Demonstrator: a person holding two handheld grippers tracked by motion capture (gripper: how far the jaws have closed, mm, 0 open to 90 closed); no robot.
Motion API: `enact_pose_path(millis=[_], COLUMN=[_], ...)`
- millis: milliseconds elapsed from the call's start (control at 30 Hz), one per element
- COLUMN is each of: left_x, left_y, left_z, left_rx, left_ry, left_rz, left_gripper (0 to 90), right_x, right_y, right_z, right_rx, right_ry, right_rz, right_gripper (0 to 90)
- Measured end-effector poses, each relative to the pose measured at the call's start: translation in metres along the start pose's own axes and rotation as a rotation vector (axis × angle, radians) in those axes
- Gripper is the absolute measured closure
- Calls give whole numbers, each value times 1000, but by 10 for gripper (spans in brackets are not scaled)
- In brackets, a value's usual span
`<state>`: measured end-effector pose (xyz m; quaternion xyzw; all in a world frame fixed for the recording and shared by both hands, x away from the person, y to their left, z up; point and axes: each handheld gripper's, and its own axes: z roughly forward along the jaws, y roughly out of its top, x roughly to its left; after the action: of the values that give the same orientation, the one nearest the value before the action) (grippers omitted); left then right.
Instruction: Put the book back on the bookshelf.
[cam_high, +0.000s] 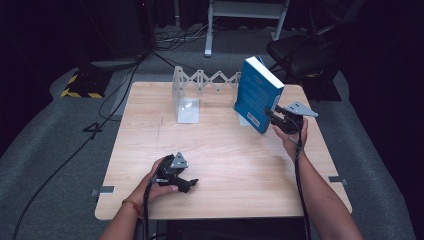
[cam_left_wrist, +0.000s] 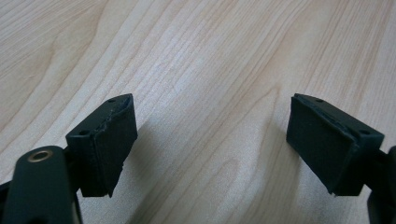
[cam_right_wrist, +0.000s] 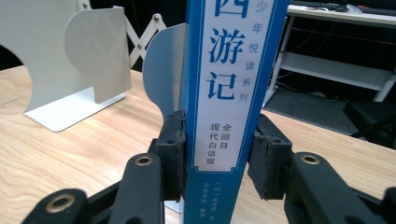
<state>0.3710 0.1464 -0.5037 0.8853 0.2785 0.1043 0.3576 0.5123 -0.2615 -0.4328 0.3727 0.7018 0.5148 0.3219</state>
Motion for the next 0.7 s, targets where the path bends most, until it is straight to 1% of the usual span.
enact_pose_path(millis=[100, 200, 233, 300, 367, 433, 500, 533, 567, 600, 700], left_x=[0, 0, 0, 0, 0, 0, 0, 0, 0, 0, 0], left_y=[0, 0, 0, 0, 0, 0, 0, 0, 0, 0, 0], left_z=[0, 0, 0, 0, 0, 0, 0, 0, 0, 0, 0], left_rx=[0, 0, 0, 0, 0, -1, 0, 0, 0, 0, 0], left_ry=[0, 0, 0, 0, 1, 0, 0, 0, 0, 2, 2], left_rz=[0, -1, -1, 0, 0, 0, 0, 0, 0, 0, -1], left_gripper=[168, 168, 168, 168, 168, 168, 168, 168, 168, 168, 167], right_x=[-1, -1, -1, -2, -3, -5, -6, -7, -7, -8, -8], right_y=[0, 1, 3, 4, 7, 8, 9, 9, 9, 8, 9], right_z=[0, -1, -3, -5, -9, -13, -16, -18, -18, -23, -28], right_rx=[6, 14, 27, 34, 44, 54, 75, 77, 77, 91, 117], right_ry=[-6, -1, 10, 42, 28, 43, 46, 46, 46, 46, 59], right_rz=[4, -3, -6, 3, -14, -5, -20, -31, -31, -26, -43], right_gripper=[608, 602, 577, 542, 518, 497, 474, 462, 462, 432, 388])
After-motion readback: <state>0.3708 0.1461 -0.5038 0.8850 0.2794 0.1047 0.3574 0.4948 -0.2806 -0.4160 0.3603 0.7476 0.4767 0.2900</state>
